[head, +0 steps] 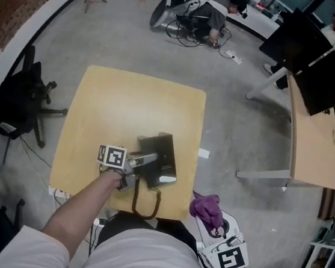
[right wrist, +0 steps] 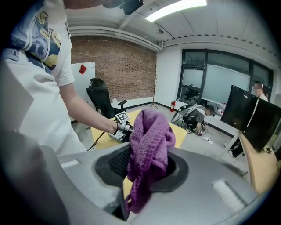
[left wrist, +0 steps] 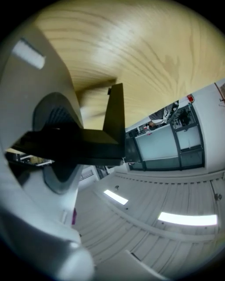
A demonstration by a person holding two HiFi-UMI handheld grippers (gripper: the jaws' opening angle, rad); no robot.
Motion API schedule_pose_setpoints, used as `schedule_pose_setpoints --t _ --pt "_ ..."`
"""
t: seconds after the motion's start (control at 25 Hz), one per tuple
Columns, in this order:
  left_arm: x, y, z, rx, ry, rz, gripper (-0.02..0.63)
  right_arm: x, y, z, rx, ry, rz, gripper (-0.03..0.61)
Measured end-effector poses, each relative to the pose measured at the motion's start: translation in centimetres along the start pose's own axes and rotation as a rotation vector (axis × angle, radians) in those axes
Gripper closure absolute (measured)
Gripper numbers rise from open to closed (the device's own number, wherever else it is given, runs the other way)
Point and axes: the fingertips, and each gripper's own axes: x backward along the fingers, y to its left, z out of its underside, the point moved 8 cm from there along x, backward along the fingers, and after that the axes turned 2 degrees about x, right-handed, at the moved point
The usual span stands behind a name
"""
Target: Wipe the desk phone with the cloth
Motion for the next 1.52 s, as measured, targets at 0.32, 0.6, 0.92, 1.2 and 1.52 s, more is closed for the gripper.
schedule_pose_setpoints --t 0.32,0.6,0.92,1.2,1.52 --pt "1.1 -5.2 -0.2 -0.114 -0.043 -0.046 0.434 -2.6 -3.0 -1.5 0.068 -0.075 -0.079 0.472" --pt "2.2 -11.7 1.2 -0.165 -0.115 -0.059 0.434 -6.1 -4.8 -7.3 0.168 -0.240 -0.186 0.474" --pt "2.2 -16.4 2.7 -0.193 -0.131 -0.022 0.433 -10.1 -3.7 -11.0 0.198 -0.339 -0.312 0.474" --pt "3.7 -16.7 2.6 -0.180 -0.171 0.003 0.433 -10.5 -2.9 -7.7 0.215 -0.266 -0.335 0.474" --pt "5.1 -16.9 1.5 -0.177 -0.211 0.023 0.433 -8.9 -1.9 -3.4 0.211 -0.142 -0.323 0.476"
